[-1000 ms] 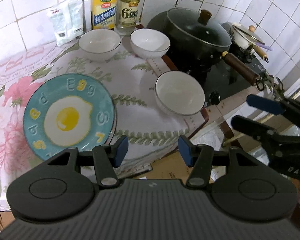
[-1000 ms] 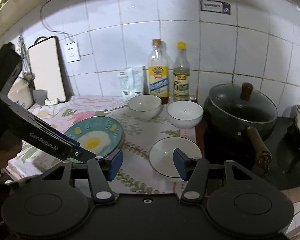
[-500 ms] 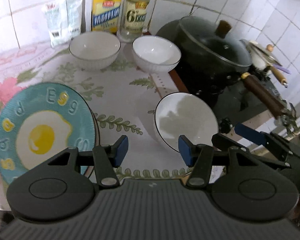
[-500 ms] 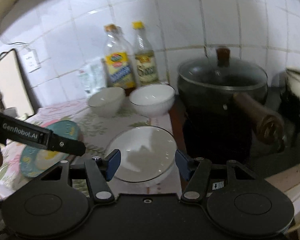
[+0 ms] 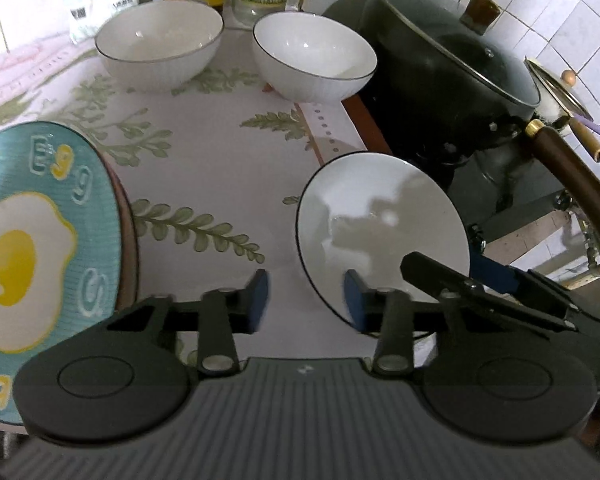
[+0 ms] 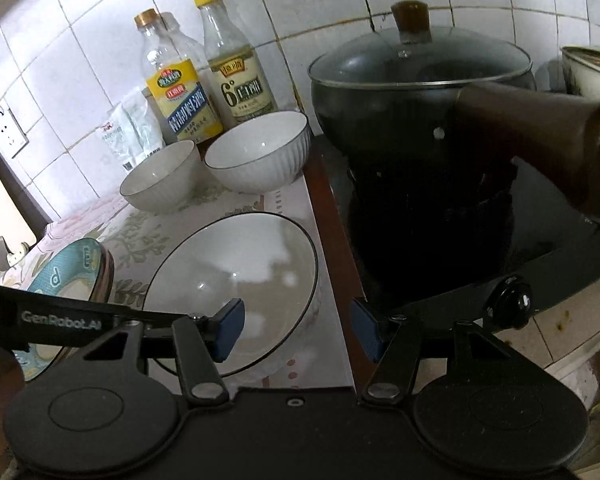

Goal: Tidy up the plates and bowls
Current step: 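Reach both grippers to the rim of a white bowl and close, then slide the white bowl beside the plate stack and open both grippers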

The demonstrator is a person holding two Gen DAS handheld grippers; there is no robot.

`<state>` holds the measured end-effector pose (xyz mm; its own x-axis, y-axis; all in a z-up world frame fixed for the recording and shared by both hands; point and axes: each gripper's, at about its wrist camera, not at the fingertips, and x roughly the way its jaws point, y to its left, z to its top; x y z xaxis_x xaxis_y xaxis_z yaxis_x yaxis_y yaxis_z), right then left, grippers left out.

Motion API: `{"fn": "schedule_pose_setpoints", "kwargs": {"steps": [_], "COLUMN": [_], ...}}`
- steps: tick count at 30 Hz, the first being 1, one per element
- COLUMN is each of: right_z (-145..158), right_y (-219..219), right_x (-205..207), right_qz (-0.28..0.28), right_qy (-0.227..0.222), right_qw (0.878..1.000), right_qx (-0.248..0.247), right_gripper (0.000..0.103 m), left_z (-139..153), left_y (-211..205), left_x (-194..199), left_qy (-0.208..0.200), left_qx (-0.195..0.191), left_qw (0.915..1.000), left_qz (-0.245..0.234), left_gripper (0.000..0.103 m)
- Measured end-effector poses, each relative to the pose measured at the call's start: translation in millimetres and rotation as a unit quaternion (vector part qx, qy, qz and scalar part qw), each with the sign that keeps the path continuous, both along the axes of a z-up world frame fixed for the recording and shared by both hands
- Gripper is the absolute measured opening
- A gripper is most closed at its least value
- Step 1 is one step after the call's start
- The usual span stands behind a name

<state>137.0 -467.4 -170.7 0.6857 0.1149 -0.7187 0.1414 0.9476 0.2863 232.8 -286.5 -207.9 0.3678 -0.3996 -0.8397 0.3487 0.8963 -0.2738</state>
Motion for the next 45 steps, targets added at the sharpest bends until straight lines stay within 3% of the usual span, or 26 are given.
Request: {"fn": "schedule_pose_setpoints", "kwargs": {"steps": [2,3,11,17,29,42,45], "right_z": [-2,-4,-2,10,30,20,10], "right_y": [-2,-2,2,13,46,67,64], "right_x": [4,5,6,6,15,29,35], "right_qz": [0.001,0.001,-0.007,0.016,0.071,0.093,0.092], "right_qy": [0.006,0.011,0.019,0.017,0.011,0.025,0.025], "right_qw": [1.000,1.000,1.000,1.000,0.997,0.995,0.995], "right_qx": [0.008,0.011,0.011,0.001,0.002,-0.006,0.013], "right_gripper": [0.048,0.032,0.023,0.022,0.022,0.021,0.021], "left_z": [-3,-4,-3,3,18,6,0], "left_y": [-1,-1,-2,16,55,72,69], "left_x": [2,2,-2,-9,-21,-9,-6], "left_qy": [0.007,0.010,0.016,0.033,0.023,0.033,0.038], "left_qx": [-0.009,-0.017,-0.004,-0.013,-0.007,-0.002,0.007], "left_qw": [0.9999,0.9998,0.9998,0.9991,0.9984,0.9977,0.9976], "left_qz": [0.001,0.000,0.006,0.023,0.050,0.060,0.058], "left_gripper": [0.023,0.021,0.016,0.016,0.016,0.016,0.016]}}
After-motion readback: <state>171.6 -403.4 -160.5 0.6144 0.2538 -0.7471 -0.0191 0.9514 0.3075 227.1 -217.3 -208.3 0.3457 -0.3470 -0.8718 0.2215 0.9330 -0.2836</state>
